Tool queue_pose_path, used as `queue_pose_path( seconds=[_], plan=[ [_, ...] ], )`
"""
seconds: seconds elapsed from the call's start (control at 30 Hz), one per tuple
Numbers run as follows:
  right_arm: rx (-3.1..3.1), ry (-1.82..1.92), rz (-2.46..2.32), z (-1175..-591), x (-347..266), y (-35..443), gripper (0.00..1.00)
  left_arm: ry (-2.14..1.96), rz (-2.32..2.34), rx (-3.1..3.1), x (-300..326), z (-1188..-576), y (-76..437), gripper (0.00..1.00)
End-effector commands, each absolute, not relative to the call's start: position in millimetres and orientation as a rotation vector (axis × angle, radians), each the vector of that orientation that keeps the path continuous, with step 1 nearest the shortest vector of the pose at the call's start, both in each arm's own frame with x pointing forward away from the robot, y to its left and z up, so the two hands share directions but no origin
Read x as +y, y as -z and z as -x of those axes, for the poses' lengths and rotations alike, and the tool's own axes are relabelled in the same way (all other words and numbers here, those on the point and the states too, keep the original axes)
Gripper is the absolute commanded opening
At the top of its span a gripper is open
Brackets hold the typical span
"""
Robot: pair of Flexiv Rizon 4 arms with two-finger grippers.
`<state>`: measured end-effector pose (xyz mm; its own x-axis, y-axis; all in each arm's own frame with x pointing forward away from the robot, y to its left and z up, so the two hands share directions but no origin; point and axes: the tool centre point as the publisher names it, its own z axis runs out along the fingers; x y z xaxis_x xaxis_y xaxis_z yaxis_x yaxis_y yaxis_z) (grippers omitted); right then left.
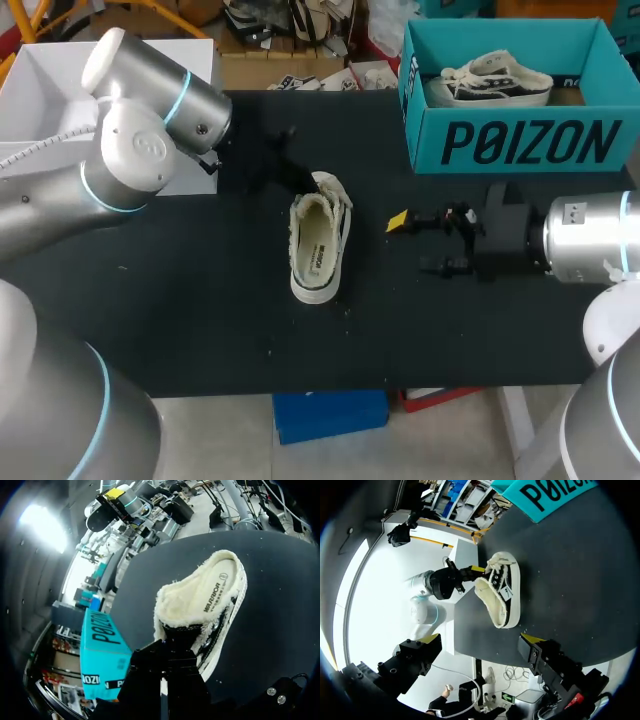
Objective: Take the shoe out of the shoebox, open the shoe tongue, remove and reinsert the insole, then place the shoe into the shoebox
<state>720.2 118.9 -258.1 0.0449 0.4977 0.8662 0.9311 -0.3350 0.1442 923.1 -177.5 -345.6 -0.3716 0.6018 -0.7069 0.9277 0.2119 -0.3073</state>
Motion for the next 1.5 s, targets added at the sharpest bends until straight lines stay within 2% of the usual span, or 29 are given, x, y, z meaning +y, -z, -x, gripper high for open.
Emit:
queue_pose_path(
  seconds=[0.03, 0.33, 0.77, 1.13, 1.27, 1.43, 1.47, 1.5],
  plan=[
    [-1.434, 1.232, 1.864, -720, 118, 258, 1.0, 0.997, -1.429, 2.054, -178, -911, 350, 0.0],
    [-1.434, 1.232, 1.864, -720, 118, 258, 1.0, 1.009, -1.465, 2.06, -171, -888, 351, 0.0],
    [-1.434, 1.232, 1.864, -720, 118, 258, 1.0, 0.946, -1.472, 2.041, -125, -869, 313, 0.0],
    [-1.434, 1.232, 1.864, -720, 118, 258, 1.0, 0.875, -1.492, 2.064, -85, -853, 302, 0.0],
    [-1.434, 1.232, 1.864, -720, 118, 258, 1.0, 0.834, -1.56, 2.041, -77, -850, 300, 0.14],
    [-1.434, 1.232, 1.864, -720, 118, 258, 1.0, 0.712, -1.723, 1.976, -78, -848, 298, 0.65],
    [-1.434, 1.232, 1.864, -720, 118, 258, 1.0, 0.677, -1.752, 1.971, -80, -847, 297, 0.67],
    [-1.434, 1.232, 1.864, -720, 118, 258, 1.0, 0.629, -1.796, 1.958, -82, -848, 296, 0.64]
  ],
)
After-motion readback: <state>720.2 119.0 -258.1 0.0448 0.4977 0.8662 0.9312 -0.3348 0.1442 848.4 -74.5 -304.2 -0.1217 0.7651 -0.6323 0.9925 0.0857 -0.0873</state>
